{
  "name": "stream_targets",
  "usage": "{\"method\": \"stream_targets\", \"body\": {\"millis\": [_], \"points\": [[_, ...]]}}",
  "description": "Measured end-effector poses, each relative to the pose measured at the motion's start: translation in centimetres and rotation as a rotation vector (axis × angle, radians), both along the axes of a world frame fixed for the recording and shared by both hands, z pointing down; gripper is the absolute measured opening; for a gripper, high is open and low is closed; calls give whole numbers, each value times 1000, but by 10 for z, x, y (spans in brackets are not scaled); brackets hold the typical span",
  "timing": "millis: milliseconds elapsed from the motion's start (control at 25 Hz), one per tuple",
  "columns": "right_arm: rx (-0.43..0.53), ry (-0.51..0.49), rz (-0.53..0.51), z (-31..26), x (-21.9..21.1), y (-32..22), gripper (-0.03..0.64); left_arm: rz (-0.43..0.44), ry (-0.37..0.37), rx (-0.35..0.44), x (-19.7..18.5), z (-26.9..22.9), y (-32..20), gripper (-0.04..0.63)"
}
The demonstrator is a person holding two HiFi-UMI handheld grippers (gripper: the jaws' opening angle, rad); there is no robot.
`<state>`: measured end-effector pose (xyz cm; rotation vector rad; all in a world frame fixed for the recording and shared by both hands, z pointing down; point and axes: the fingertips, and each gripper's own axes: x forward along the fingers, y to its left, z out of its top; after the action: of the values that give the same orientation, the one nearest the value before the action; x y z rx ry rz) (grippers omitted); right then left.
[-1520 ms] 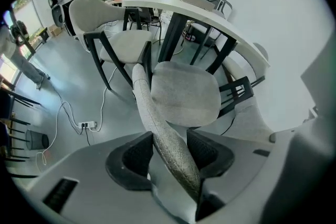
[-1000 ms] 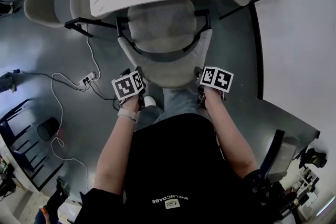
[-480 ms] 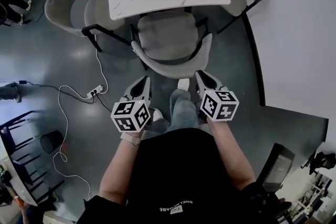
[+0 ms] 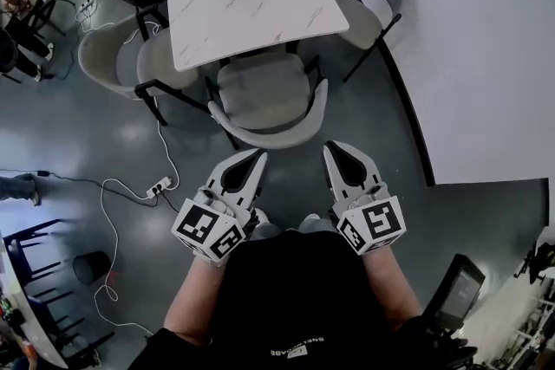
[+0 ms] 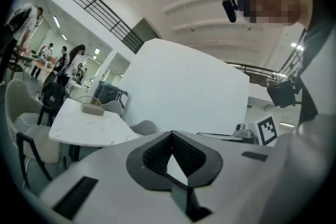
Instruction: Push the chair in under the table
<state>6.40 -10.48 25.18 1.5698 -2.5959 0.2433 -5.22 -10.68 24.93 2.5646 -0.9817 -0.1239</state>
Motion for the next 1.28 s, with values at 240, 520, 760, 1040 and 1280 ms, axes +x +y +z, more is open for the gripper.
{"method": "stream_targets", "body": {"millis": [240,520,760,1040,1280], "points": [[118,33,-15,-50,28,22,21,86,-10,121,54,-44,18,5],[157,6,-9,-59,55,47,21,157,6,176,102,-64,34,5],[158,9,42,-64,79,58,23,201,42,115,131,-64,35,5],[151,4,95,-67,103,67,21,265,50,102,154,-65,42,5],[143,-18,123,-68,111,71,21,304,52,93,163,-64,48,5]]}}
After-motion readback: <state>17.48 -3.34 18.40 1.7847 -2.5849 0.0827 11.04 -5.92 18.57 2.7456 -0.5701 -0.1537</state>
